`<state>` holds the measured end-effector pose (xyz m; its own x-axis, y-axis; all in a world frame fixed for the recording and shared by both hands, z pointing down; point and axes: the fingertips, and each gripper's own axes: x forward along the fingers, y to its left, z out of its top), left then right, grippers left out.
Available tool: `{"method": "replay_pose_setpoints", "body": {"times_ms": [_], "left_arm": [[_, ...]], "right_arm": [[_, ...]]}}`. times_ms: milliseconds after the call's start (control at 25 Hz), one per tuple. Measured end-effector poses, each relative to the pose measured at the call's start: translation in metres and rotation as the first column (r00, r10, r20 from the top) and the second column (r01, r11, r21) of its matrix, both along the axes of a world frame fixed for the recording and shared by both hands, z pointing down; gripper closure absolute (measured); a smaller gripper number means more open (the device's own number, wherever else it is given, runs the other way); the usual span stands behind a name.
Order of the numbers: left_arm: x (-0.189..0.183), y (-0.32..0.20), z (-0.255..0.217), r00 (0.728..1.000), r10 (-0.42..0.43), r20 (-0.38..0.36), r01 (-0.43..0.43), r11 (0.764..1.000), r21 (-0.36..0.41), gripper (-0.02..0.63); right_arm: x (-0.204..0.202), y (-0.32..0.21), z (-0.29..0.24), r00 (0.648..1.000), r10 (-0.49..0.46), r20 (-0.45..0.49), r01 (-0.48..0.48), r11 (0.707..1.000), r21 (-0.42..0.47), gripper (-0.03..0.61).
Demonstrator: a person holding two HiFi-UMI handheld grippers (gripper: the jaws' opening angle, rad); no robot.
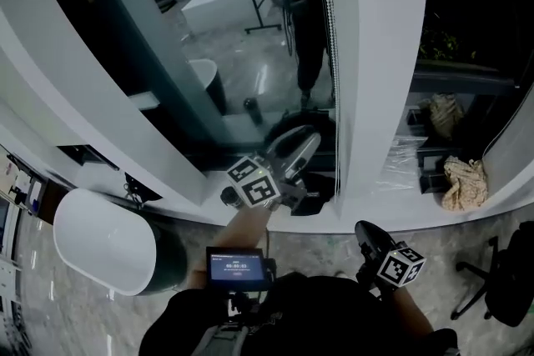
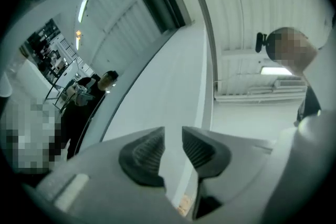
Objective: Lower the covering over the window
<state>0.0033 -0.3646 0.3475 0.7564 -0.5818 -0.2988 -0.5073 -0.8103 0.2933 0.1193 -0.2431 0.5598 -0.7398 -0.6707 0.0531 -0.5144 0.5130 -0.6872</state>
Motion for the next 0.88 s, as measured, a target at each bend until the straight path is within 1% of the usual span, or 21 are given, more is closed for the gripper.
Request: {"method": "replay_pose_setpoints", "body": {"times_ms": [40, 80, 200, 320, 400, 440, 560, 680, 760, 800, 840, 880], "left_arm": [[0.003, -0.011, -0.011, 1.000, 0.002, 0.000, -0.002, 1.000, 0.023, 0.520], [0.008, -0.021, -0.023, 1.000, 0.014, 0.001, -0.014, 0.999, 0.050, 0.505], [0.029, -0.042, -0.061, 0.996, 0.090, -0.003, -0.089, 0.987, 0.136, 0.456], [0.044, -0.058, -0.091, 0.991, 0.137, 0.005, -0.135, 0.970, 0.204, 0.450], [0.045, -0.068, -0.101, 0.990, 0.139, -0.002, -0.135, 0.966, 0.219, 0.602], [0.045, -0.072, -0.101, 0.991, 0.137, 0.000, -0.134, 0.967, 0.215, 0.603], [0.047, -0.078, -0.080, 0.989, 0.137, 0.048, -0.144, 0.971, 0.192, 0.604], [0.041, -0.076, -0.060, 0.987, 0.147, 0.067, -0.157, 0.971, 0.182, 0.606], [0.041, -0.081, -0.043, 0.981, 0.122, 0.149, -0.151, 0.966, 0.207, 0.606], [0.042, -0.086, -0.027, 0.973, 0.118, 0.199, -0.159, 0.966, 0.203, 0.606], [0.043, -0.090, 0.000, 0.961, 0.121, 0.249, -0.166, 0.972, 0.168, 0.606], [0.041, -0.090, 0.039, 0.945, 0.130, 0.301, -0.168, 0.980, 0.104, 0.606]], "right_arm": [[0.004, -0.004, -0.001, 1.000, 0.015, 0.003, -0.015, 1.000, 0.002, 0.545], [0.008, -0.008, -0.003, 0.999, 0.032, 0.008, -0.032, 0.999, 0.002, 0.545], [0.018, -0.016, -0.007, 0.995, 0.094, 0.020, -0.093, 0.996, -0.007, 0.545], [0.029, -0.022, -0.009, 0.984, 0.177, 0.026, -0.176, 0.984, -0.030, 0.545], [0.038, -0.026, -0.006, 0.971, 0.233, 0.046, -0.231, 0.972, -0.044, 0.546], [0.040, -0.027, -0.006, 0.965, 0.256, 0.047, -0.254, 0.966, -0.049, 0.548], [0.041, -0.031, -0.003, 0.957, 0.288, 0.038, -0.286, 0.957, -0.054, 0.549], [0.030, -0.036, 0.000, 0.956, 0.293, 0.020, -0.292, 0.955, -0.056, 0.552], [0.020, -0.049, -0.001, 0.959, 0.282, 0.008, -0.282, 0.959, -0.038, 0.554], [0.015, -0.058, -0.003, 0.962, 0.272, 0.003, -0.272, 0.962, -0.028, 0.554], [0.009, -0.065, -0.002, 0.966, 0.258, -0.004, -0.258, 0.966, -0.023, 0.555], [0.004, -0.066, 0.001, 0.971, 0.239, -0.016, -0.240, 0.970, -0.028, 0.555]]}}
